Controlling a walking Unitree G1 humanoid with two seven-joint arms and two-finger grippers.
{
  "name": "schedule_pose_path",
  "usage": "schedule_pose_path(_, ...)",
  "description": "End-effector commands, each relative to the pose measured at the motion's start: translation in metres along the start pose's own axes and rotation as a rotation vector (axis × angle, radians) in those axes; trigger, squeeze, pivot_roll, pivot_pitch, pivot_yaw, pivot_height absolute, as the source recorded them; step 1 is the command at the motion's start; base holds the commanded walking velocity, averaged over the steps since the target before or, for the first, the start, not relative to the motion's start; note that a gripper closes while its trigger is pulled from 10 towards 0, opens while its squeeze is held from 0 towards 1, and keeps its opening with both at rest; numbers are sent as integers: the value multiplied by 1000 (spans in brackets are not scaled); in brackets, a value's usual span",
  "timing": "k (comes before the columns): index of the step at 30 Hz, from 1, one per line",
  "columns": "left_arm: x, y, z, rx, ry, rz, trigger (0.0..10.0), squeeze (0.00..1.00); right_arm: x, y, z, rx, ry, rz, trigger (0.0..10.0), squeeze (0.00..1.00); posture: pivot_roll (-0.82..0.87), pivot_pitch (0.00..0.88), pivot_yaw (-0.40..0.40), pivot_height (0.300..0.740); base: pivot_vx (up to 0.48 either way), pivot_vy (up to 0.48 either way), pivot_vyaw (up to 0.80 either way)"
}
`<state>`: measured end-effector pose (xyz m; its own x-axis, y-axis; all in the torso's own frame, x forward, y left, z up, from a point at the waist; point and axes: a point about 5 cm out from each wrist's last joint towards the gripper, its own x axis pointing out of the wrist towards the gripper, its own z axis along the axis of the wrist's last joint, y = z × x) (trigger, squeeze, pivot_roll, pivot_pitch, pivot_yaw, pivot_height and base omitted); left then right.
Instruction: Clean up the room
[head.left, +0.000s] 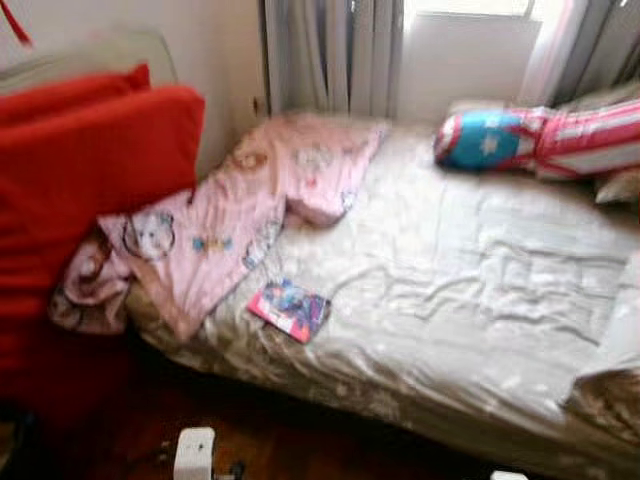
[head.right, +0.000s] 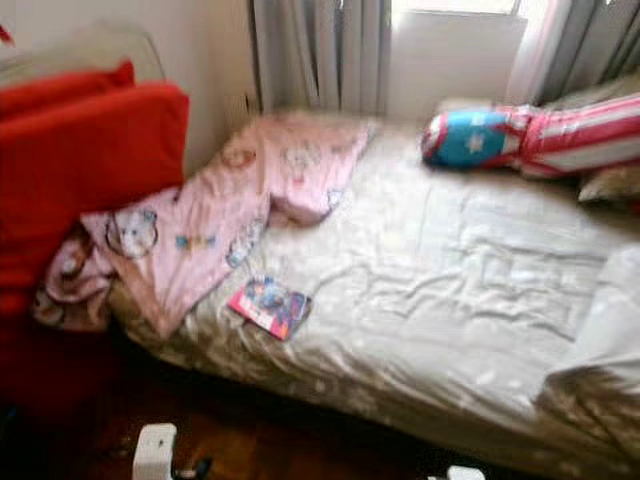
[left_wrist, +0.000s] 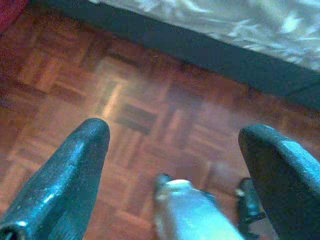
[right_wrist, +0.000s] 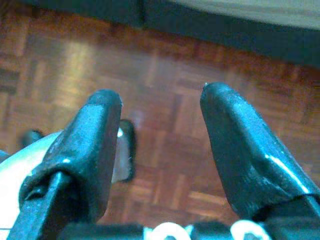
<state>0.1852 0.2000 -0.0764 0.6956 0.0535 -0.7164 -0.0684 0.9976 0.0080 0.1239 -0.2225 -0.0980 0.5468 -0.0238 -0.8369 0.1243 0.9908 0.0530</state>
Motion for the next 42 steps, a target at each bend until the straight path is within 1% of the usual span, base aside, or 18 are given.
schedule_pose_path(1,-2,9,-3,-1,9,24,10000,0,2,5,4,13,-17,6,10000,0,-88,0,-26,738,0,-398,0)
schedule_pose_path(10,-2,9,-2,1,10,22,10000,0,2,4,5,26,-27,0,10000,0,-86,0,-24,738,0,-397,0)
schedule_pose_path(14,-1,9,-2,5,9,16,10000,0,2,5,7,38,-49,12,10000,0,-92,0,-21,738,0,-394,0)
schedule_pose_path(24,-2,9,-2,8,13,15,10000,0,2,5,5,32,-36,5,10000,0,-88,0,-20,738,0,-374,0)
schedule_pose_path(29,-1,8,-3,5,19,14,10000,0,2,4,5,26,-27,7,10000,0,-83,0,-22,738,0,0,0)
schedule_pose_path(42,-2,8,-3,15,20,7,10000,0,2,5,4,15,-17,13,10000,0,-90,0,-14,738,0,0,-723)
